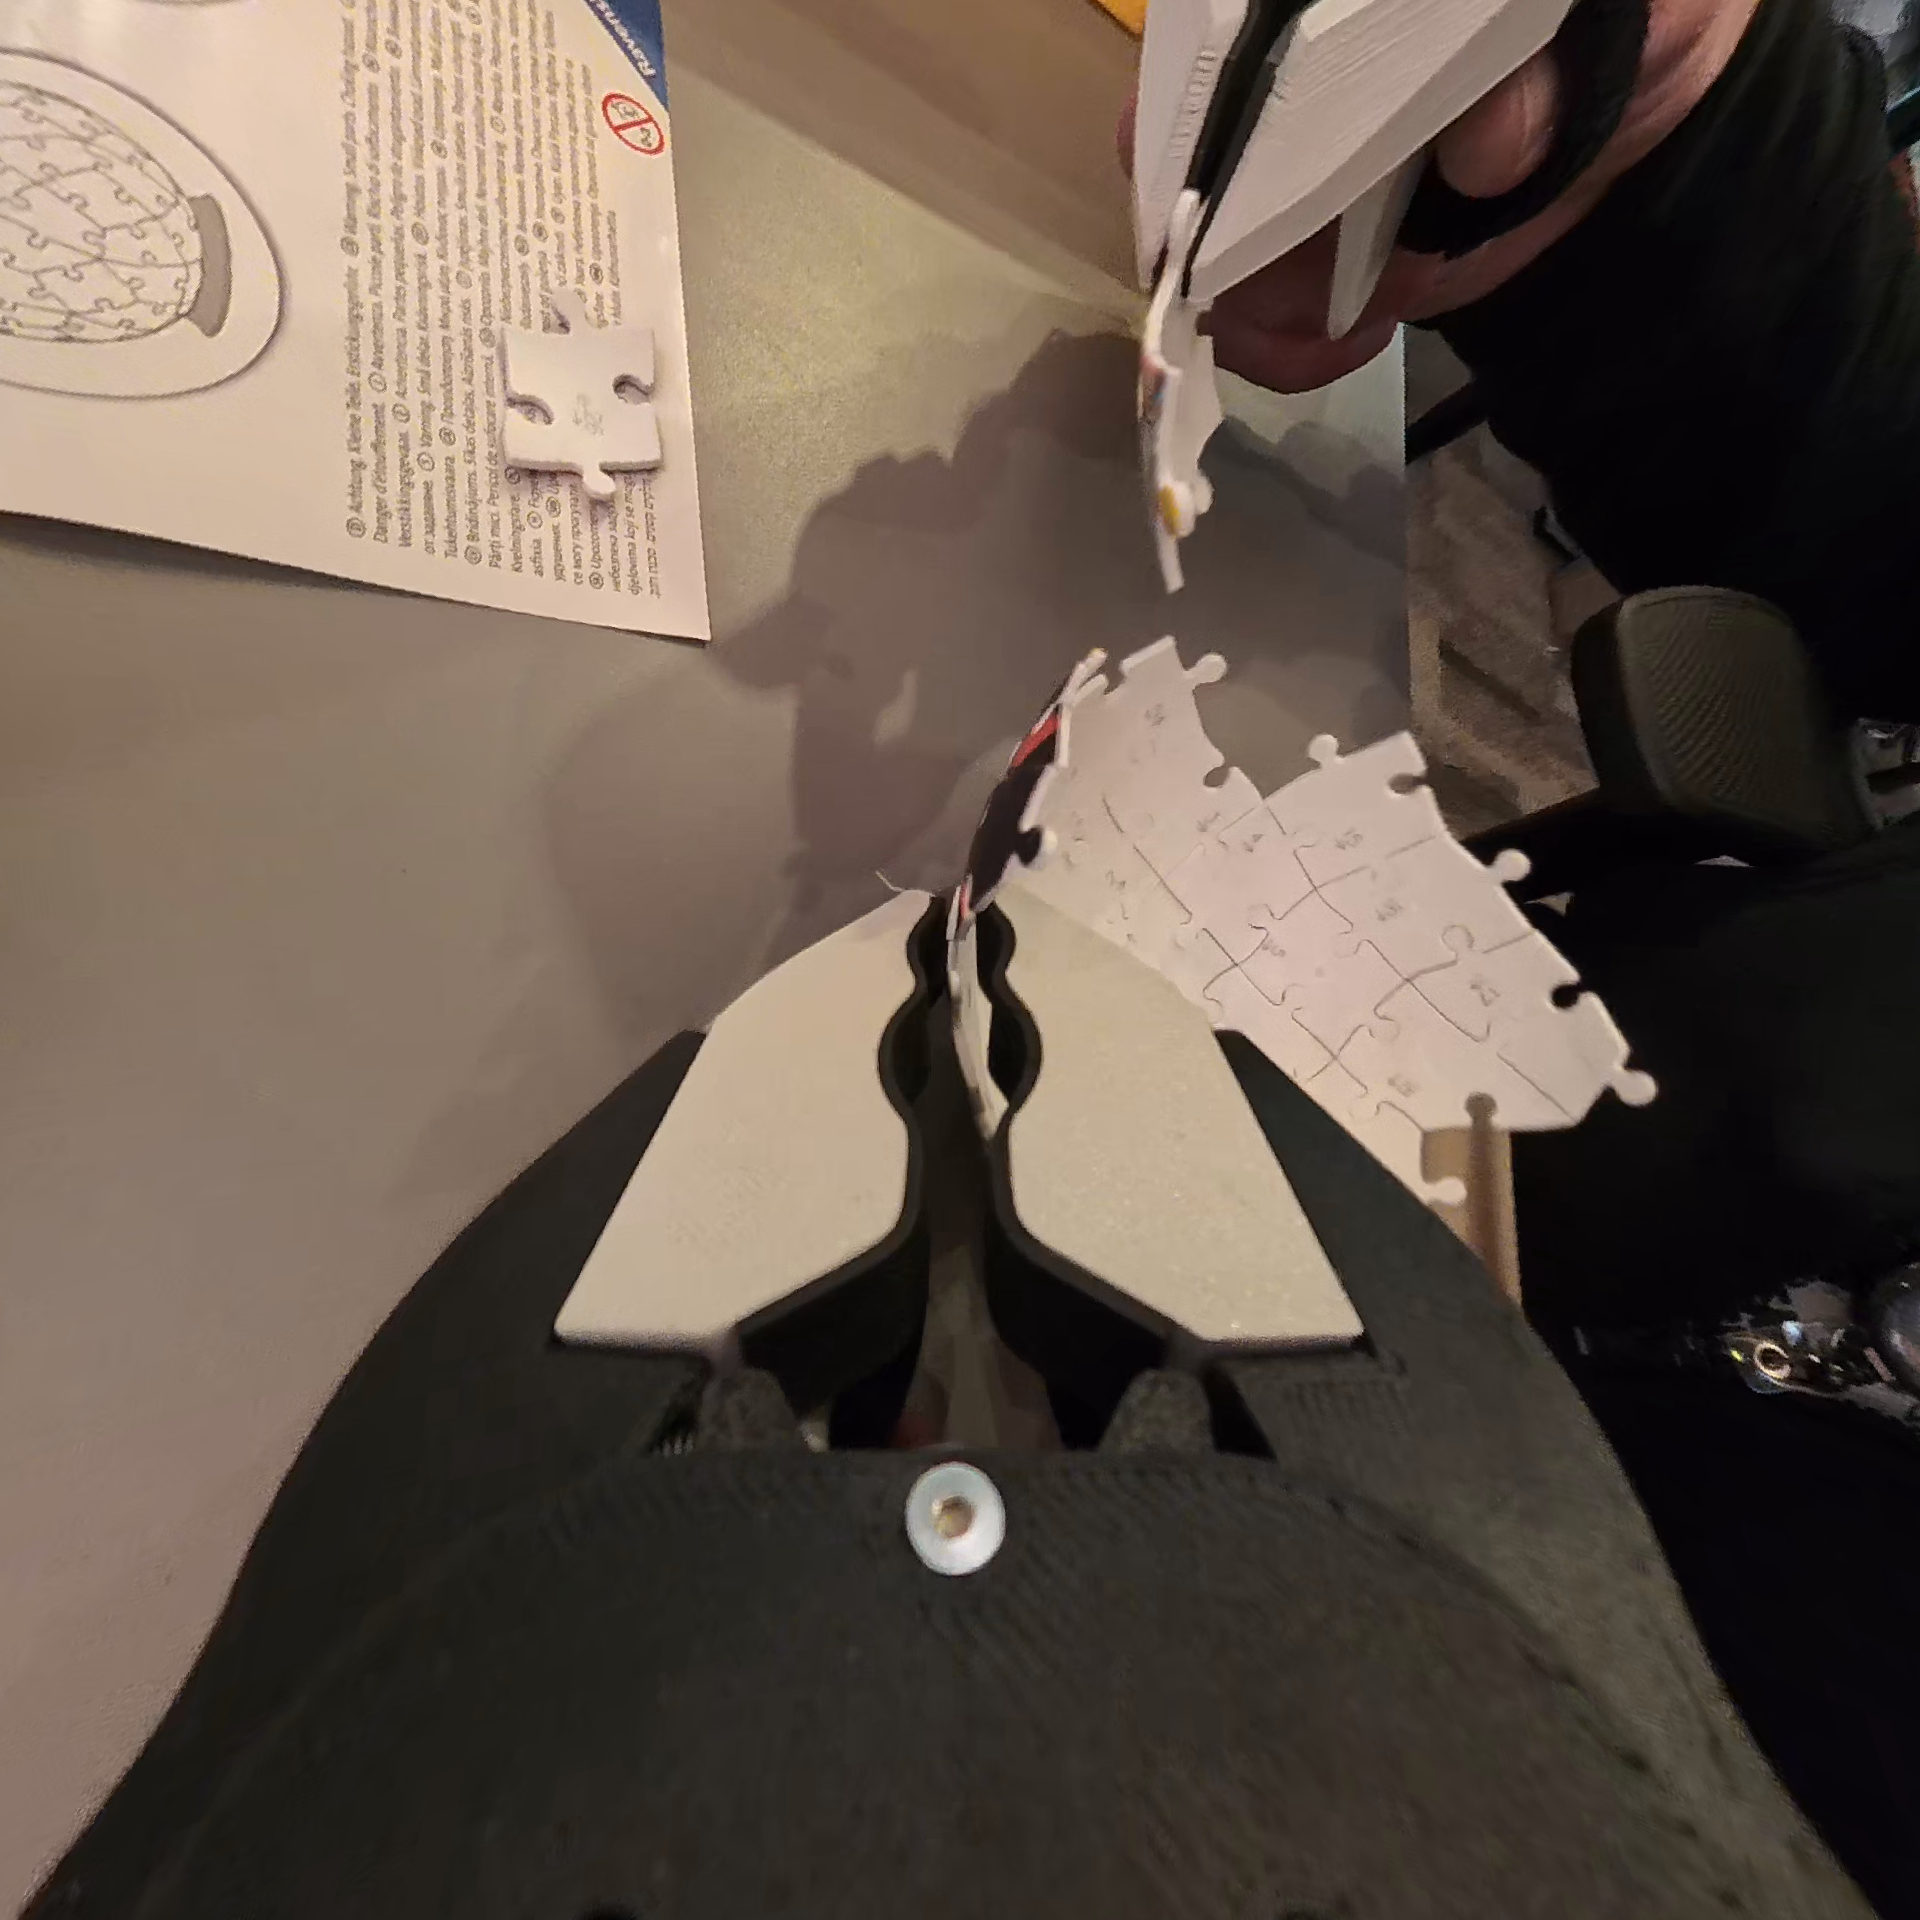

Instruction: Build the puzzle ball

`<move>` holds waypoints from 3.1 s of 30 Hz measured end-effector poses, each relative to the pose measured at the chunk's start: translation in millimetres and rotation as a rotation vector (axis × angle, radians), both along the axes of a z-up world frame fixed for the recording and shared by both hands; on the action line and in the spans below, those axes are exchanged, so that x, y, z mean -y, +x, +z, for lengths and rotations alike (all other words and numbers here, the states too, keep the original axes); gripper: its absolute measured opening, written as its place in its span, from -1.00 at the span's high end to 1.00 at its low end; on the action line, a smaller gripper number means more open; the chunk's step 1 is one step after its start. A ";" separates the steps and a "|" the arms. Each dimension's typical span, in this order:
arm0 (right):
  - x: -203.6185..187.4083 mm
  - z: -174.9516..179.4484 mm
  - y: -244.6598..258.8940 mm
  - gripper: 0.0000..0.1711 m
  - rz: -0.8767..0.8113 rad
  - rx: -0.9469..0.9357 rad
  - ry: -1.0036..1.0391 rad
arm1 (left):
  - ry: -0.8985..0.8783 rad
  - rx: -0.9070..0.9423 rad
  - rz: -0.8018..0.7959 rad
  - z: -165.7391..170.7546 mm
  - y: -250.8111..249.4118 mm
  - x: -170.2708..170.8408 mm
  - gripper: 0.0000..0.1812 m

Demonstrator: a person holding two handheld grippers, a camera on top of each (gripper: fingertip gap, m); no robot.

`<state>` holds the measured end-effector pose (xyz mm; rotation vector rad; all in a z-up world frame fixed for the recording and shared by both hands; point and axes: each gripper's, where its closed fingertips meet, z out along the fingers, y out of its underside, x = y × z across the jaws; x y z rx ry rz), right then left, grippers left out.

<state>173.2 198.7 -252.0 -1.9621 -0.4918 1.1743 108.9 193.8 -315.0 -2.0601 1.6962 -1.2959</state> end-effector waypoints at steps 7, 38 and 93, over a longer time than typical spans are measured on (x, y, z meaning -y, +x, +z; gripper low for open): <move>0.8 0.6 0.2 1.00 0.000 -0.007 0.001 | -0.057 0.003 0.000 1.2 -3.3 3.5 0.98; 13.0 3.3 -1.7 1.00 -0.024 0.051 -0.008 | -0.040 0.053 0.222 18.3 -12.8 3.4 0.90; 13.3 -9.8 0.6 1.00 -0.141 0.100 -0.038 | 0.063 0.083 0.280 24.8 -23.7 6.9 0.64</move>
